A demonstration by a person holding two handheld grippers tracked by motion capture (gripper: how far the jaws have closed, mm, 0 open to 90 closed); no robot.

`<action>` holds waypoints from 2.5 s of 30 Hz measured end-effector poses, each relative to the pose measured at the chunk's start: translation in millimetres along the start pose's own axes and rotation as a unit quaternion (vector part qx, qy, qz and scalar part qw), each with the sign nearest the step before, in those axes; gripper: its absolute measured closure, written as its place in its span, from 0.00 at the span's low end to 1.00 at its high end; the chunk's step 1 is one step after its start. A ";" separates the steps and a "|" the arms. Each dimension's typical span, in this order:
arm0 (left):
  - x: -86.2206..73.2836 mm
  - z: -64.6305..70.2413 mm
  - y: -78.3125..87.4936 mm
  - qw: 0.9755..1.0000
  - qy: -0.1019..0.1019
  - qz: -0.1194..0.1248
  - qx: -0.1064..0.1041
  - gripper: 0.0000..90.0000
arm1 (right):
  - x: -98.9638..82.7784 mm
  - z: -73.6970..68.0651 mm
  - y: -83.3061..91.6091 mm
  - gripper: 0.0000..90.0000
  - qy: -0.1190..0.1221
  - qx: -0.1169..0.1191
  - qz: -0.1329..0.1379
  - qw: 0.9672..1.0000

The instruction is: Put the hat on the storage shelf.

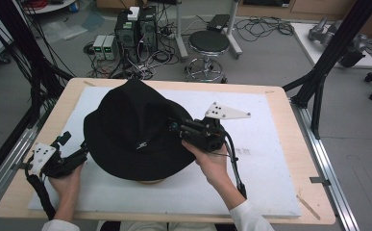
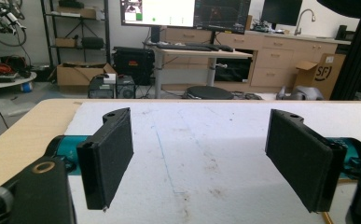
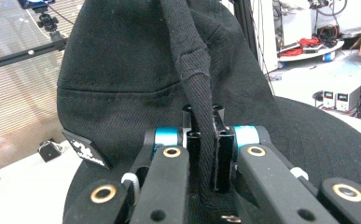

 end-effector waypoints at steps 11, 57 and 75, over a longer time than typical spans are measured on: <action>0.1 -0.2 0.1 1.000 0.003 0.001 0.000 0.26 | -2.0 0.3 -1.6 0.95 -0.010 0.002 0.002 1.000; -1.0 -2.9 0.4 1.000 0.012 -0.002 -0.001 0.26 | 0.7 12.2 25.7 0.25 -0.021 -0.055 0.050 0.997; -1.0 -2.6 0.3 1.000 0.013 -0.002 0.000 0.26 | 5.1 39.9 79.2 0.23 -0.027 -0.124 0.099 0.987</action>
Point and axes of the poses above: each handheld gripper's, and its own axes: y roughly backward along the jaws, x roughly out of its top, z roughly to its right, the point moved 9 cm from there along -y, roughly forward along the jaws, and after that the axes turned 10 degrees about -z, right-handed, at the moved point
